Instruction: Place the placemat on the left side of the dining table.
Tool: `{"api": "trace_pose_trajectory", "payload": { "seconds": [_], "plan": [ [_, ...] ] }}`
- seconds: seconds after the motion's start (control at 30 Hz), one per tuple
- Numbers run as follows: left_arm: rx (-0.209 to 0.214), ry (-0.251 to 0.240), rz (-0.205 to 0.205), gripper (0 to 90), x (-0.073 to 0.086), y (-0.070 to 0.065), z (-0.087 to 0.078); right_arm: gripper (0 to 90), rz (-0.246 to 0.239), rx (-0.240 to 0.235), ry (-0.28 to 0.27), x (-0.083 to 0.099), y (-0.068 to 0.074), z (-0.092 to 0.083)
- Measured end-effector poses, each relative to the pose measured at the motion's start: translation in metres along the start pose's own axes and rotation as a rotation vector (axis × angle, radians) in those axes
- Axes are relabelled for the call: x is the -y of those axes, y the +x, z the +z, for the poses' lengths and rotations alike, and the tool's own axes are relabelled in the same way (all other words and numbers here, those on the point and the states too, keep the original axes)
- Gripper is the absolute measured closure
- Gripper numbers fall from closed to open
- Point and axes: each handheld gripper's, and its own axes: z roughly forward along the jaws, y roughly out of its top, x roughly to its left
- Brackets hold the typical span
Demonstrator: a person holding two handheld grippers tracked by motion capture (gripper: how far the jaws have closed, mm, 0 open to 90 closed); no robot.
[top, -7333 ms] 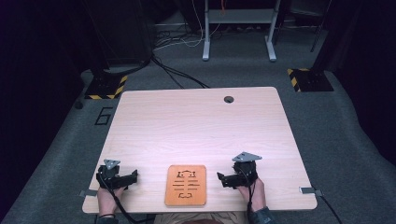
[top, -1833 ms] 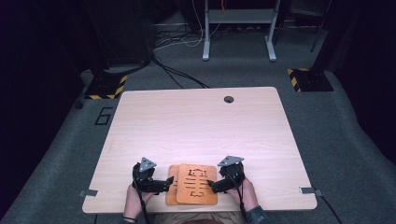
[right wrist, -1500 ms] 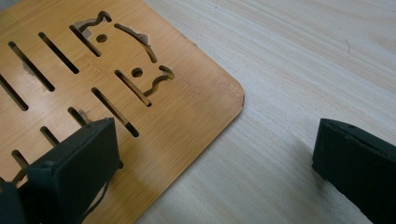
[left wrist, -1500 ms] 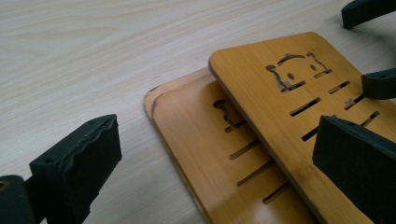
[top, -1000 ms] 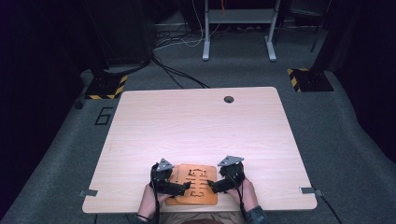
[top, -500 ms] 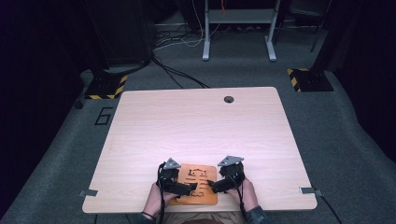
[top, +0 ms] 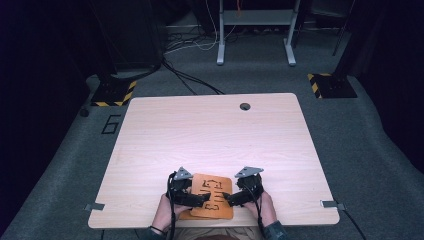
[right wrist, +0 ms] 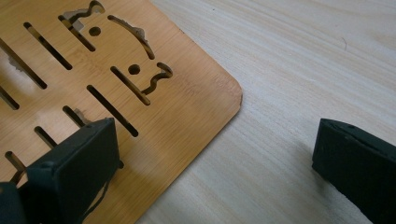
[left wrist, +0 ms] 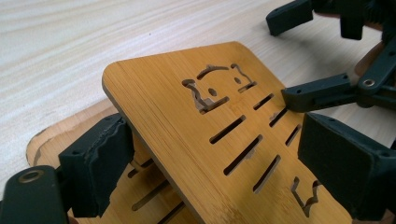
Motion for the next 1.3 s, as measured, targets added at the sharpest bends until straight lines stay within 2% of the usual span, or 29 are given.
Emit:
{"api": "trace_pose_trajectory", "payload": {
  "seconds": [0.23, 0.7, 0.77, 0.9, 0.97, 1.1, 1.3],
  "plan": [
    [0.001, -0.018, 0.005, 15.8, -0.006, -0.004, -0.006, 0.0, 0.015, -0.008, -0.015, 0.002, -0.003, -0.002],
    [0.038, -0.057, 0.024, 21.1, -0.015, -0.012, -0.017, 0.0, 0.048, -0.025, -0.025, 0.004, -0.006, -0.005],
    [0.080, -0.062, 0.016, 25.0, -0.015, -0.014, -0.017, 0.0, 0.059, -0.025, -0.028, 0.005, -0.007, -0.006],
    [0.063, -0.061, 0.033, 28.1, -0.017, -0.018, -0.016, 0.0, 0.070, -0.026, -0.033, 0.005, -0.008, -0.006],
    [0.059, -0.068, 0.025, 31.4, -0.018, -0.019, -0.017, 0.0, 0.071, -0.028, -0.034, 0.005, -0.009, -0.007],
    [0.065, -0.052, 0.031, 40.8, -0.019, -0.021, -0.015, 0.0, 0.078, -0.029, -0.035, 0.006, -0.009, -0.007],
    [0.073, -0.043, 0.008, 52.2, -0.018, -0.021, -0.010, 0.0, 0.078, -0.020, -0.034, 0.006, -0.009, -0.008]
  ]
}}
